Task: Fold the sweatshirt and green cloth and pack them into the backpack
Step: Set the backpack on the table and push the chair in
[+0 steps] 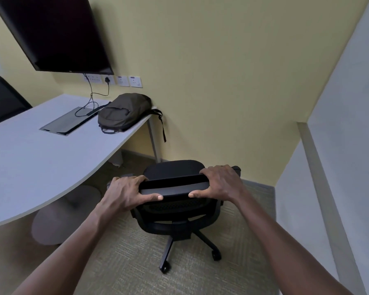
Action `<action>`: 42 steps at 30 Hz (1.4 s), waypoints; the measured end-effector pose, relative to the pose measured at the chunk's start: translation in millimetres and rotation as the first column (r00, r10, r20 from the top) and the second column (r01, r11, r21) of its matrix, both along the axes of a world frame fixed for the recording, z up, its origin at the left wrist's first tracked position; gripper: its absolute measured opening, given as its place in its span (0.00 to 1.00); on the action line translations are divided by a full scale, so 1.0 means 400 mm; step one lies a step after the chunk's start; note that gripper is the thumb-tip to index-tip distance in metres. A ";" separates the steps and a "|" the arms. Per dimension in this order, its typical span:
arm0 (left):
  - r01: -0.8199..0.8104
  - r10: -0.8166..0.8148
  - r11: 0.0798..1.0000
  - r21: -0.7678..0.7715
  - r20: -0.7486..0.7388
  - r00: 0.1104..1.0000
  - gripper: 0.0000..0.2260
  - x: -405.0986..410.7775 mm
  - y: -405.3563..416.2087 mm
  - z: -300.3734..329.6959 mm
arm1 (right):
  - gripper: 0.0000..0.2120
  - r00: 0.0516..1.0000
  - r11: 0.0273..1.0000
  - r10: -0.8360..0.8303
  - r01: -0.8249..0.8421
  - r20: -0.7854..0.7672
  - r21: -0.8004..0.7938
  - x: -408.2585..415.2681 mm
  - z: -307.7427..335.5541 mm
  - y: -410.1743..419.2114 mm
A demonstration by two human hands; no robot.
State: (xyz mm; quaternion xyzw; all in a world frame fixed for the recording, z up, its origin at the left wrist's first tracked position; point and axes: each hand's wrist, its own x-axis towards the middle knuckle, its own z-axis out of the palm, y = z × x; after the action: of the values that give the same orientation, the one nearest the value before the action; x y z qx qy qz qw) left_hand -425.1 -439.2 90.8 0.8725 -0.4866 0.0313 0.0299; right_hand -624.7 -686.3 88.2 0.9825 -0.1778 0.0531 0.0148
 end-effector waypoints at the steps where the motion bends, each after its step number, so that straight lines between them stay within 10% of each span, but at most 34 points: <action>1: -0.015 0.015 1.000 -0.004 0.000 1.000 0.47 0.010 0.000 -0.001 | 0.50 1.000 1.000 0.013 -0.013 -0.001 -0.003 0.018 -0.002 -0.008; 42: -0.335 0.336 0.941 -0.036 0.038 0.941 0.48 0.282 -0.116 0.013 | 0.48 0.946 0.944 0.325 -0.325 0.016 0.053 0.512 0.001 -0.248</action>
State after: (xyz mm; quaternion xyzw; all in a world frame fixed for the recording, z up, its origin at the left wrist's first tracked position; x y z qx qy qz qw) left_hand -312.2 -485.6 96.0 0.9413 -0.3308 0.0621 0.0262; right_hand -419.8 -785.5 88.7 0.9982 -0.0148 0.0535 -0.0217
